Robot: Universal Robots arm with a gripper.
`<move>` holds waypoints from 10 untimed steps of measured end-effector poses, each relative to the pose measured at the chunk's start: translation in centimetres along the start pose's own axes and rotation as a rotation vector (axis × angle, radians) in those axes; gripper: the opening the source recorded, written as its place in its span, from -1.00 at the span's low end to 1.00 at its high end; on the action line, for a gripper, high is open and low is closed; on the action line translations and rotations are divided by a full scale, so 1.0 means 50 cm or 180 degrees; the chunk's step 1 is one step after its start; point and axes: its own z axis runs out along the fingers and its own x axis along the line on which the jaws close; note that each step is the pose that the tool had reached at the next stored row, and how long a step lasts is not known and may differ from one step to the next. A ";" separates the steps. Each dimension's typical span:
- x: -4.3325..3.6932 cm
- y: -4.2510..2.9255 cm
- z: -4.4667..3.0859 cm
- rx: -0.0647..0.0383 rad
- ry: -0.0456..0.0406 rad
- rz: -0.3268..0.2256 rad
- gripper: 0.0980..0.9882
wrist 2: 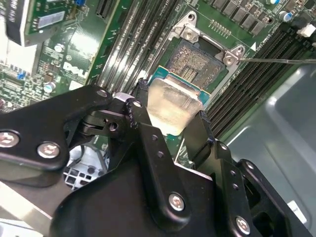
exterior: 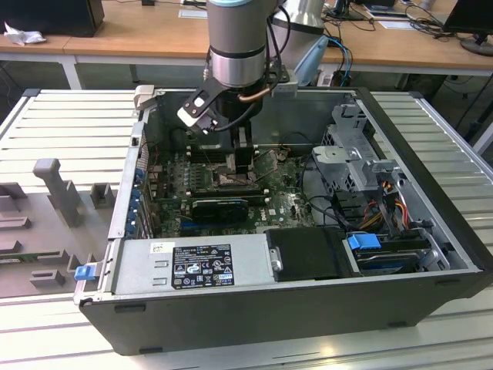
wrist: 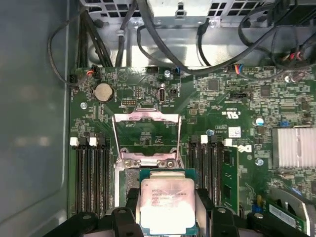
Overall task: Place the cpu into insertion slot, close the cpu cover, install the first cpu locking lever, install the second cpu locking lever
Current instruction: 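Place the cpu into insertion slot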
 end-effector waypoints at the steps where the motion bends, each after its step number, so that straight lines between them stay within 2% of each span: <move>1: 0.003 -0.001 0.004 0.0000 0.0000 -0.0003 -0.02; 4: 0.011 -0.009 0.017 0.0000 0.0002 -0.0015 -0.02; 5: 0.013 -0.015 0.026 0.0001 0.0002 -0.0028 -0.02; 10: 0.019 -0.024 0.047 0.0001 0.0003 -0.0037 -0.02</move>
